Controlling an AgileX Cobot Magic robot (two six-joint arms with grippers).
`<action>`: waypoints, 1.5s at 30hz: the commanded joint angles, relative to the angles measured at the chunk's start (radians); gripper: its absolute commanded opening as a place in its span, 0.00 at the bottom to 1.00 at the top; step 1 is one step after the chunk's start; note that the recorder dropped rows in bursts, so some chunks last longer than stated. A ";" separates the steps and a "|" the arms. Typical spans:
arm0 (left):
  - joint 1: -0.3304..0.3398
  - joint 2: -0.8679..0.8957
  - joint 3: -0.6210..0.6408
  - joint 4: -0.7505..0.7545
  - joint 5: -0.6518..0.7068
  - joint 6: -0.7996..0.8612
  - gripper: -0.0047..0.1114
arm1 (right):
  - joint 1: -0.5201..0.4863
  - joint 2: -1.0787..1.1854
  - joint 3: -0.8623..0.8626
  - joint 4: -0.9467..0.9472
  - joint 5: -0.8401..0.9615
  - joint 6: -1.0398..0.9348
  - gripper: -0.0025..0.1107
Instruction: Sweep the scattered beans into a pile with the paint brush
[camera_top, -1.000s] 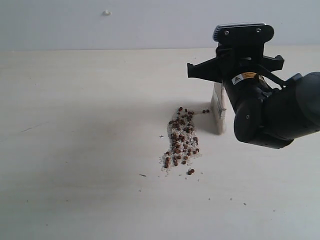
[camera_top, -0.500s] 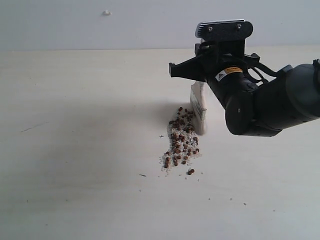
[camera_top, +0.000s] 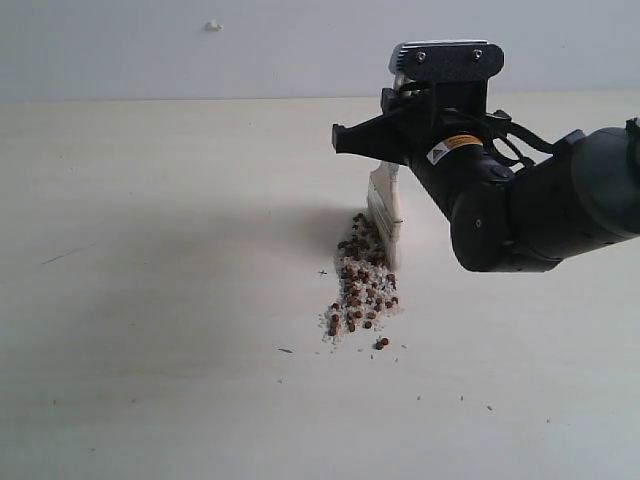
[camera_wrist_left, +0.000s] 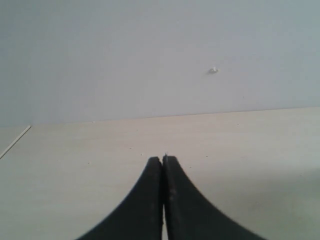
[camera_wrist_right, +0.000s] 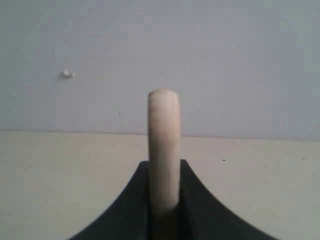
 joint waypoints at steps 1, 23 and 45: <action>0.002 -0.004 0.002 -0.003 0.004 0.001 0.04 | -0.002 -0.003 -0.004 0.009 0.000 0.007 0.02; 0.002 -0.004 0.002 -0.003 0.004 0.001 0.04 | -0.012 -0.439 0.162 -0.165 0.242 -0.069 0.02; 0.002 -0.004 0.002 -0.003 0.004 0.001 0.04 | -0.242 -0.400 0.334 -1.341 -0.316 0.820 0.02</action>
